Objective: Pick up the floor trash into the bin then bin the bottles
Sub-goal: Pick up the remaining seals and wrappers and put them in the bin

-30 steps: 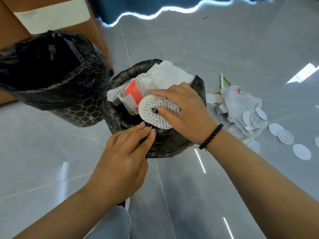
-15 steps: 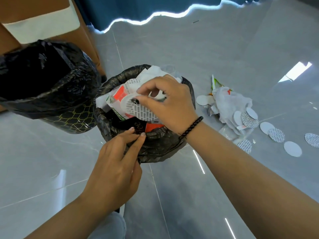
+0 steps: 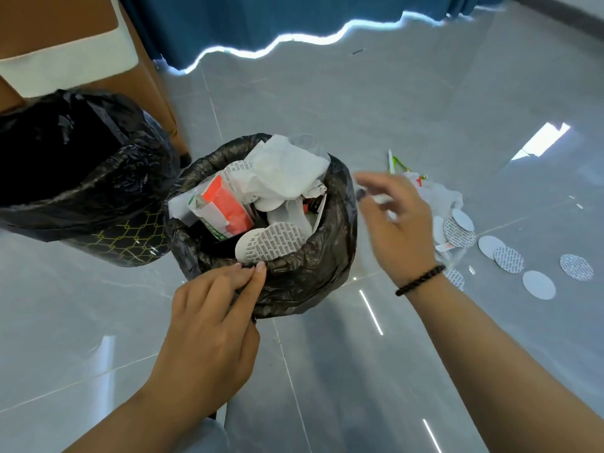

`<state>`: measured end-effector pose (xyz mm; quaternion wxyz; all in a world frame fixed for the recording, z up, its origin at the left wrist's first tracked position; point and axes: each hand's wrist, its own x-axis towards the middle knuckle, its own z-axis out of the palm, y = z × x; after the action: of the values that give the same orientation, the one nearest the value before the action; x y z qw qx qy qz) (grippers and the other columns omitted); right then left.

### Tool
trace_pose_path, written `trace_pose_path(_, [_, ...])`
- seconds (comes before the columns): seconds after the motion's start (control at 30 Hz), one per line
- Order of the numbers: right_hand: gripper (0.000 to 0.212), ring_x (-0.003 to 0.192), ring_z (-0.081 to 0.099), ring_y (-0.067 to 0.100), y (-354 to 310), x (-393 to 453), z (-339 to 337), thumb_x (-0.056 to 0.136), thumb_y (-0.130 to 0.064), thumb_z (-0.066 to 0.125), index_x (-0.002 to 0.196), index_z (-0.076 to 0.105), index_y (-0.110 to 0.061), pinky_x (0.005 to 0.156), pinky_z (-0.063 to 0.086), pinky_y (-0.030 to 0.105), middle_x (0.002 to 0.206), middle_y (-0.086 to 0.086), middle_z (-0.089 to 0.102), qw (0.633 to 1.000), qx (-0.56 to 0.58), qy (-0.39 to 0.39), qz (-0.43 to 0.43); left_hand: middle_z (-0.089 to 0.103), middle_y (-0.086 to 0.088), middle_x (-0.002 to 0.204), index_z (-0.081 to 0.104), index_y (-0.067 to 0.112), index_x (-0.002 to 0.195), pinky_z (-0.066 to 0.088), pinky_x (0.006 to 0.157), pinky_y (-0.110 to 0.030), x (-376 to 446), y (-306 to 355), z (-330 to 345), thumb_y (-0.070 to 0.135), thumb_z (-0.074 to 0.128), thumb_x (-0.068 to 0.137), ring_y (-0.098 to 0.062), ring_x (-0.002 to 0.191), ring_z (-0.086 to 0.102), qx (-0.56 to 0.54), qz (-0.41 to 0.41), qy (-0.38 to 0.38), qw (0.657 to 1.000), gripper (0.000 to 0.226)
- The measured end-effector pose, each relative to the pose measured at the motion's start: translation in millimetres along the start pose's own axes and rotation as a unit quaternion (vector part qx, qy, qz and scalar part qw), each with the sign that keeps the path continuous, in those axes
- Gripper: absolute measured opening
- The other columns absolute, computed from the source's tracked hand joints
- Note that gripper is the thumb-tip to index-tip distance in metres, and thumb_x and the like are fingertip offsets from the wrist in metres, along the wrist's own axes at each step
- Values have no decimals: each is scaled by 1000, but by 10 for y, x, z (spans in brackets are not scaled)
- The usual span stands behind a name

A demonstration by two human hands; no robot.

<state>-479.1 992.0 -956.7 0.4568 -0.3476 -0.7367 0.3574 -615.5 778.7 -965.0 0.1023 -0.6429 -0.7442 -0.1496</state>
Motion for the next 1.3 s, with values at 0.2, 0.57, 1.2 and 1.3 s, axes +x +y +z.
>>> trace_pose_path(0.2, [45, 129, 39, 29, 1161, -278, -574, 86, -23, 63, 129, 51, -16, 104, 34, 35, 140, 10, 38, 901, -254, -114, 332, 58, -15, 119, 52, -1, 134, 36, 86, -46, 183, -80, -17, 18, 50, 75, -32, 106, 49, 124, 90, -50, 987, 62])
trace_pose_path(0.57, [67, 140, 12, 30, 1699, -505, -732, 85, -58, 47, 141, 28, -26, 113, 24, 45, 152, 3, 17, 766, -421, -364, 320, 60, -18, 100, 55, -4, 128, 38, 81, -50, 797, -44, -120, 20, 51, 74, -35, 85, 57, 187, 220, -91, 953, 60])
trace_pose_path(1.2, [32, 111, 54, 24, 1656, -273, -1864, 90, -27, 55, 120, 56, -15, 92, 42, 30, 128, 5, 52, 875, -336, -145, 318, 45, -5, 130, 39, 17, 131, 41, 90, -39, 2267, 1745, 1015, 40, 44, 94, -26, 119, 46, -27, 100, -258, 960, 44])
trace_pose_path(1.3, [48, 128, 42, 28, 2270, -124, -2297, 89, -31, 58, 133, 48, -15, 105, 35, 35, 144, 9, 35, 859, -348, -79, 367, 30, -8, 146, 34, 13, 138, 32, 103, -43, 2621, 1996, 1659, 39, 47, 94, -29, 134, 30, -163, -59, -231, 957, 53])
